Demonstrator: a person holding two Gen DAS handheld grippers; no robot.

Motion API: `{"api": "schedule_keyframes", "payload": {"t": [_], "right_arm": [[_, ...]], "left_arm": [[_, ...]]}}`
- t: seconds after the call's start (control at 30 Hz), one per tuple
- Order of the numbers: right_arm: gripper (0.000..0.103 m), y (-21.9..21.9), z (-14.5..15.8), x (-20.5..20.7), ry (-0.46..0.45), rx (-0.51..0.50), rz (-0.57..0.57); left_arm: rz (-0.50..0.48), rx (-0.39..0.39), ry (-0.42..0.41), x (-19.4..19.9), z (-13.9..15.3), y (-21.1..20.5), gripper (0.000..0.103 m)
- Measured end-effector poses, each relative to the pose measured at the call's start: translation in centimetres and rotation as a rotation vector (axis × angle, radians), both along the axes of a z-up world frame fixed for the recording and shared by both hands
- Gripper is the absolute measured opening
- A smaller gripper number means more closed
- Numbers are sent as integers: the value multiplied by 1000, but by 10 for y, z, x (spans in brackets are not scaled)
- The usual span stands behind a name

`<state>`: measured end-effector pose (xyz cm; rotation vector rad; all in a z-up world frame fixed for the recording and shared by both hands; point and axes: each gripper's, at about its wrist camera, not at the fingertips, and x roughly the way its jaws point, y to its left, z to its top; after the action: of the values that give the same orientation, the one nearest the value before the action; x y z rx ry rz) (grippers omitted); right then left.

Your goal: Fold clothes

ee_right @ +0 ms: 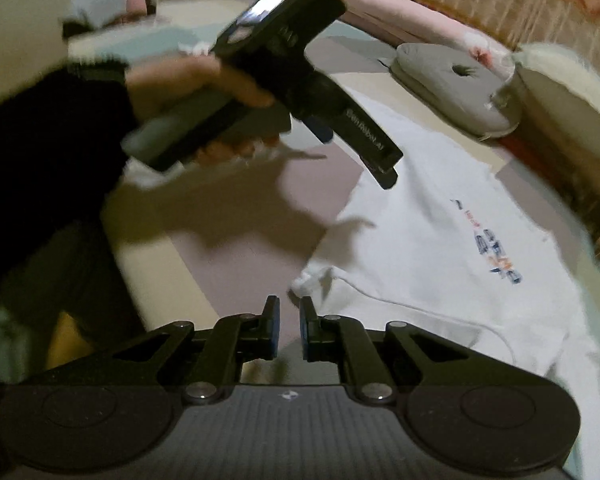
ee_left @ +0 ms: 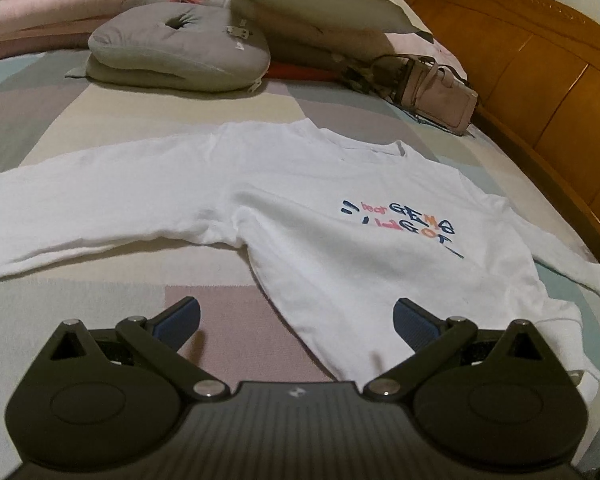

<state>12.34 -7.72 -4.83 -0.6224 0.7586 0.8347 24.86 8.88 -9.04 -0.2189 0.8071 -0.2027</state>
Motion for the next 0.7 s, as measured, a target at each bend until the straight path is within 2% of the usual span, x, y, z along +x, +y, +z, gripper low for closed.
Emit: {"api": "schedule_keyframes", "payload": {"t": [0.17, 0.2, 0.23, 0.3, 0.47, 0.57, 0.7], "right_arm": [[20, -2, -19, 4, -23, -41, -100], [28, -4, -23, 3, -26, -36, -133], [41, -8, -27, 3, -27, -28, -167], [54, -20, -33, -3, -23, 12, -237], [70, -49, -52, -18, -19, 85, -366], [86, -68, -58, -21, 11, 156, -418], [101, -89, -68, -24, 34, 258, -450]], "left_arm": [[-64, 28, -18, -16, 2, -10, 102], [-82, 32, -33, -21, 2, -14, 102], [-99, 34, -49, -26, 2, -17, 102], [-134, 38, -82, -37, 2, -24, 102], [-154, 105, -123, -72, -2, -41, 102], [-183, 156, -140, -100, -2, -46, 102], [-226, 248, -162, -104, -4, -62, 102]]}}
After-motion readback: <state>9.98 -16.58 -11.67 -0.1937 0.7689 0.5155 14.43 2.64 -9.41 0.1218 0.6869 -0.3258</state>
